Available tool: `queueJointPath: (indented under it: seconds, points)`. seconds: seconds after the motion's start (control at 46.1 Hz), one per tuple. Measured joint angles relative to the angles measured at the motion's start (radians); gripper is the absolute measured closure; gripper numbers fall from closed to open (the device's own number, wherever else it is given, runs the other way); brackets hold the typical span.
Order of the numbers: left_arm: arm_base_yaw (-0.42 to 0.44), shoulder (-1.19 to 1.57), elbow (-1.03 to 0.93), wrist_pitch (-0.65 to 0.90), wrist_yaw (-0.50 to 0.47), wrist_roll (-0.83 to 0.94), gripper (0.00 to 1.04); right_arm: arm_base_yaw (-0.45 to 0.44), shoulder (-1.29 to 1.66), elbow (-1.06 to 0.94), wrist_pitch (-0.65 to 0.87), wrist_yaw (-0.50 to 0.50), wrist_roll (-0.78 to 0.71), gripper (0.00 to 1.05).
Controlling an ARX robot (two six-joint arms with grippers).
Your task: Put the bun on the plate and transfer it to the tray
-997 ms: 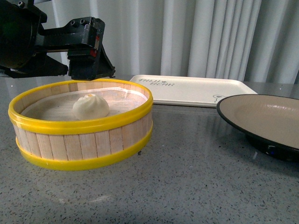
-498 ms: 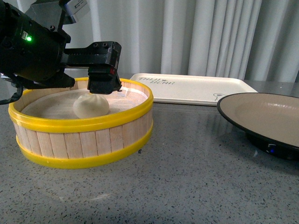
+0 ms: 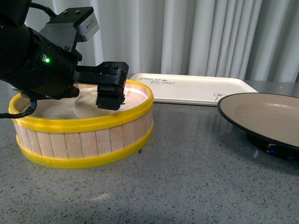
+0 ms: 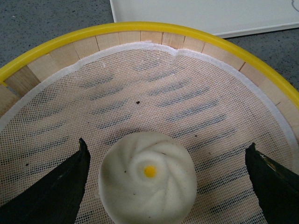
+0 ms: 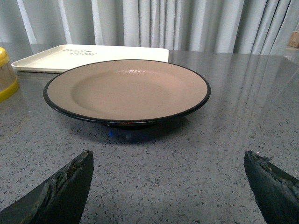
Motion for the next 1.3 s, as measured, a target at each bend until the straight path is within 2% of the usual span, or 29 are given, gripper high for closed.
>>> queueJointPath:
  seconds: [0.303, 0.52, 0.759, 0.975, 1.192, 1.3]
  points:
    - [-0.006, 0.029, 0.004, 0.032, -0.019, 0.009, 0.08, 0.000, 0.000, 0.000, 0.000, 0.000, 0.000, 0.08]
    - [-0.006, 0.034, 0.010, 0.034, -0.023, 0.010, 0.48, 0.000, 0.000, 0.000, 0.000, 0.000, 0.000, 0.08]
    - [-0.008, 0.025, 0.010, 0.037, 0.002, -0.010, 0.76, 0.000, 0.000, 0.000, 0.000, 0.000, 0.000, 0.08]
    - [-0.024, -0.028, 0.012, 0.097, 0.075, -0.069, 1.01, 0.000, 0.000, 0.000, 0.000, 0.000, 0.000, 0.08]
    - [-0.093, -0.051, 0.045, 0.225, 0.192, -0.129, 1.01, 0.000, 0.000, 0.000, 0.000, 0.000, 0.000, 0.08]
    - [-0.166, -0.037, 0.032, 0.406, 0.298, -0.129, 1.01, 0.000, 0.000, 0.000, 0.000, 0.000, 0.000, 0.08]
